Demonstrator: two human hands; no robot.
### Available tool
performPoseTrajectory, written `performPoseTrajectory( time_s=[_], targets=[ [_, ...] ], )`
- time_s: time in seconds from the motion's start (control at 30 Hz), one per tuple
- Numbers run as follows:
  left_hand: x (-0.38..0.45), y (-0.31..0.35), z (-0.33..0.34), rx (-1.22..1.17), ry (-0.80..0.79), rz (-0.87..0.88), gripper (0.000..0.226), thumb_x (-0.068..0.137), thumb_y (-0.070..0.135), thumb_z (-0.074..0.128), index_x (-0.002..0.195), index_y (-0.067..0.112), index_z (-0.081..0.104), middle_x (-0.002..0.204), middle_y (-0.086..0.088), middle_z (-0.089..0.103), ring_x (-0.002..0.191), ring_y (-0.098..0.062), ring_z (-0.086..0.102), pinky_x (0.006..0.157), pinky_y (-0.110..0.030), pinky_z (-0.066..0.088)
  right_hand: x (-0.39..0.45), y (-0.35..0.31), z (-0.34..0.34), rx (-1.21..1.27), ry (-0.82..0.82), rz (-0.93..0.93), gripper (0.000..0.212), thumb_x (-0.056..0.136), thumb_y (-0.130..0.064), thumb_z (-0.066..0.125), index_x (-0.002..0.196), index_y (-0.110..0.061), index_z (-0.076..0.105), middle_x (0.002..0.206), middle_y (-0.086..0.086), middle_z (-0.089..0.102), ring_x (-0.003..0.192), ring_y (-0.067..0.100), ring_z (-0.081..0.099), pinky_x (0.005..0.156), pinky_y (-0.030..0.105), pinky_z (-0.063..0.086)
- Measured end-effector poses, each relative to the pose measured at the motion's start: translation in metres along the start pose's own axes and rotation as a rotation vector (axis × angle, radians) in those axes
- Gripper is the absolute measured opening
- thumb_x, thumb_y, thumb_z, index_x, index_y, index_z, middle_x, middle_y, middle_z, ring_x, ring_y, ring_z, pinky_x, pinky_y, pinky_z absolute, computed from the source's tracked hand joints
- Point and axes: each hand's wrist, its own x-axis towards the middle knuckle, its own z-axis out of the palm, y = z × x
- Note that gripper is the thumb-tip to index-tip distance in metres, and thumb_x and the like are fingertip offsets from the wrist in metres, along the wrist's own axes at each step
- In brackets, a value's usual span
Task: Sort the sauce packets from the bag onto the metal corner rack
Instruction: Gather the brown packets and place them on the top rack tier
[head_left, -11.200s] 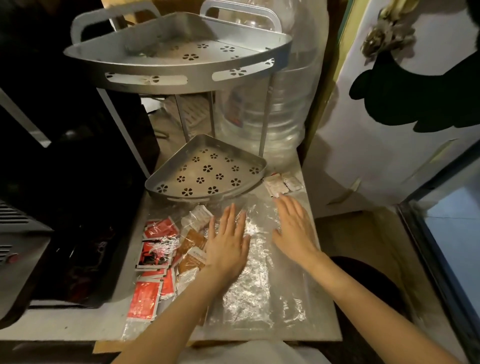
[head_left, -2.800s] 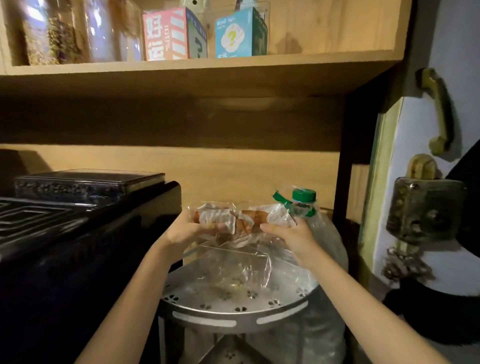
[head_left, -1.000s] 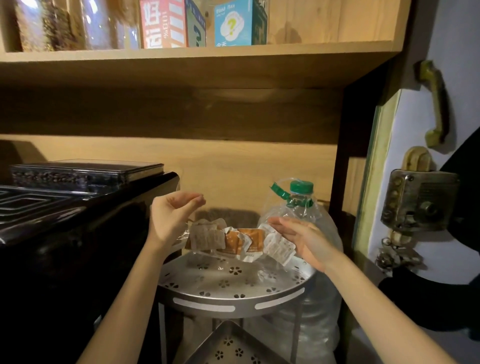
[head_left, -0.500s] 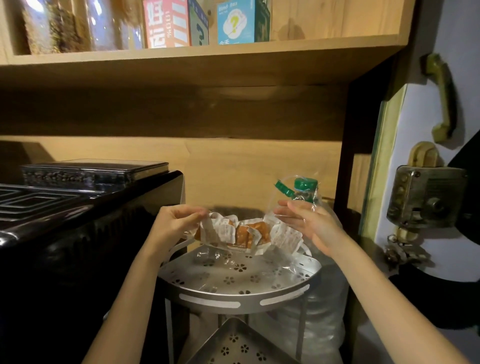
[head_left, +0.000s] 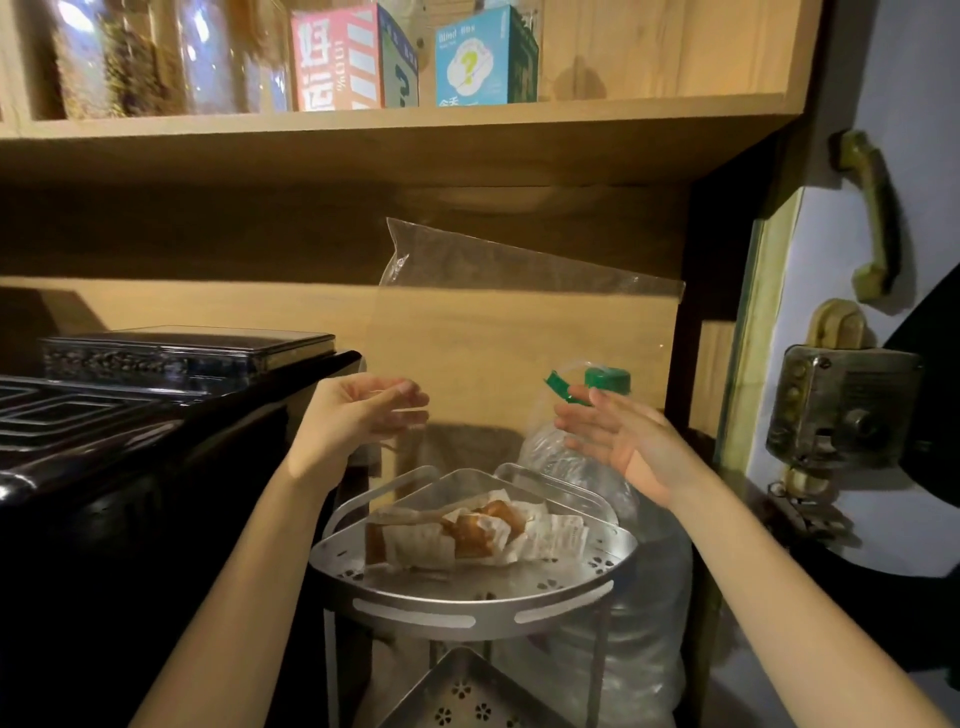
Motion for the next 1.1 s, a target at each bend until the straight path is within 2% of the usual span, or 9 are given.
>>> performPoseTrajectory(
  time_s=[0.1, 0.23, 0.3, 0.43, 0.53, 0.67, 0.77, 0.93, 1.1],
  targets=[
    [0.003, 0.004, 0.000, -0.028, -0.012, 0.000, 0.014, 0.083, 0.020, 0.063, 0.086, 0.008, 0.070, 0.078, -0.001, 0.076, 0.079, -0.021, 0.072, 0.057, -0.022, 0.055, -0.008, 0.016, -0.008, -0.086, -0.076, 0.081, 0.075, 0.052, -0.034, 0.087, 0.118, -0.012, 0.059, 0.114, 0.010, 0.069, 0.105, 0.021, 0.066, 0.086, 0.030, 0.055],
    [0.003, 0.007, 0.004, -0.052, 0.041, 0.013, 0.019, 0.084, 0.023, 0.061, 0.097, 0.010, 0.069, 0.084, -0.002, 0.076, 0.082, -0.018, 0.072, 0.062, -0.020, 0.056, -0.015, 0.030, 0.001, -0.196, -0.012, 0.141, 0.025, 0.082, -0.006, 0.062, 0.107, -0.005, 0.065, 0.098, 0.011, 0.074, 0.089, 0.021, 0.071, 0.072, 0.026, 0.058],
    [0.000, 0.003, 0.003, -0.057, 0.071, 0.005, 0.023, 0.084, 0.024, 0.062, 0.105, 0.015, 0.067, 0.089, -0.001, 0.075, 0.084, -0.014, 0.071, 0.067, -0.021, 0.056, -0.012, 0.028, 0.004, -0.201, 0.015, 0.119, 0.017, 0.087, -0.007, 0.057, 0.100, -0.006, 0.067, 0.089, 0.008, 0.075, 0.081, 0.020, 0.072, 0.067, 0.026, 0.058],
    [-0.015, -0.021, -0.008, 0.092, 0.012, -0.110, 0.041, 0.075, 0.017, 0.070, 0.115, 0.019, 0.062, 0.094, 0.003, 0.073, 0.093, -0.014, 0.067, 0.080, -0.027, 0.050, -0.006, 0.022, 0.008, -0.169, 0.049, 0.078, 0.016, 0.089, -0.006, 0.054, 0.100, -0.004, 0.066, 0.084, 0.008, 0.074, 0.074, 0.018, 0.071, 0.065, 0.026, 0.058],
    [-0.025, -0.036, -0.008, 0.264, -0.078, -0.188, 0.017, 0.072, 0.012, 0.075, 0.089, 0.013, 0.074, 0.087, -0.006, 0.075, 0.091, -0.022, 0.069, 0.083, -0.033, 0.053, -0.004, 0.018, 0.012, -0.168, 0.030, 0.082, 0.014, 0.089, -0.004, 0.054, 0.095, -0.005, 0.066, 0.080, 0.007, 0.075, 0.070, 0.016, 0.071, 0.060, 0.024, 0.058],
    [-0.018, -0.028, -0.008, 0.221, -0.008, -0.046, 0.005, 0.077, 0.011, 0.070, 0.078, 0.012, 0.075, 0.069, -0.005, 0.074, 0.073, -0.021, 0.069, 0.065, -0.025, 0.056, -0.003, 0.012, 0.015, -0.136, 0.072, 0.039, 0.016, 0.089, -0.006, 0.054, 0.101, -0.003, 0.065, 0.082, 0.007, 0.072, 0.069, 0.015, 0.070, 0.062, 0.026, 0.059],
    [-0.009, -0.017, -0.008, 0.250, 0.069, 0.000, 0.007, 0.079, 0.012, 0.069, 0.075, 0.015, 0.073, 0.069, -0.006, 0.074, 0.071, -0.020, 0.071, 0.065, -0.027, 0.057, -0.003, 0.012, 0.021, -0.200, 0.083, 0.027, 0.015, 0.090, -0.009, 0.053, 0.100, -0.007, 0.065, 0.087, 0.007, 0.072, 0.072, 0.017, 0.070, 0.063, 0.027, 0.058],
    [0.002, -0.002, 0.000, 0.305, 0.167, 0.074, 0.015, 0.079, 0.018, 0.069, 0.092, 0.010, 0.073, 0.077, -0.004, 0.073, 0.072, -0.012, 0.071, 0.062, -0.020, 0.055, 0.005, 0.001, 0.028, -0.155, 0.151, -0.060, 0.018, 0.094, -0.011, 0.047, 0.103, -0.011, 0.063, 0.095, 0.007, 0.070, 0.085, 0.017, 0.067, 0.080, 0.029, 0.053],
    [0.009, 0.023, 0.004, 0.264, 0.206, 0.051, 0.015, 0.084, 0.016, 0.064, 0.097, 0.011, 0.071, 0.084, -0.005, 0.072, 0.081, -0.015, 0.069, 0.076, -0.031, 0.054, 0.010, -0.022, 0.035, -0.240, 0.131, -0.064, 0.023, 0.097, -0.013, 0.041, 0.106, -0.015, 0.062, 0.095, 0.007, 0.070, 0.087, 0.018, 0.067, 0.079, 0.031, 0.051]
  ],
)
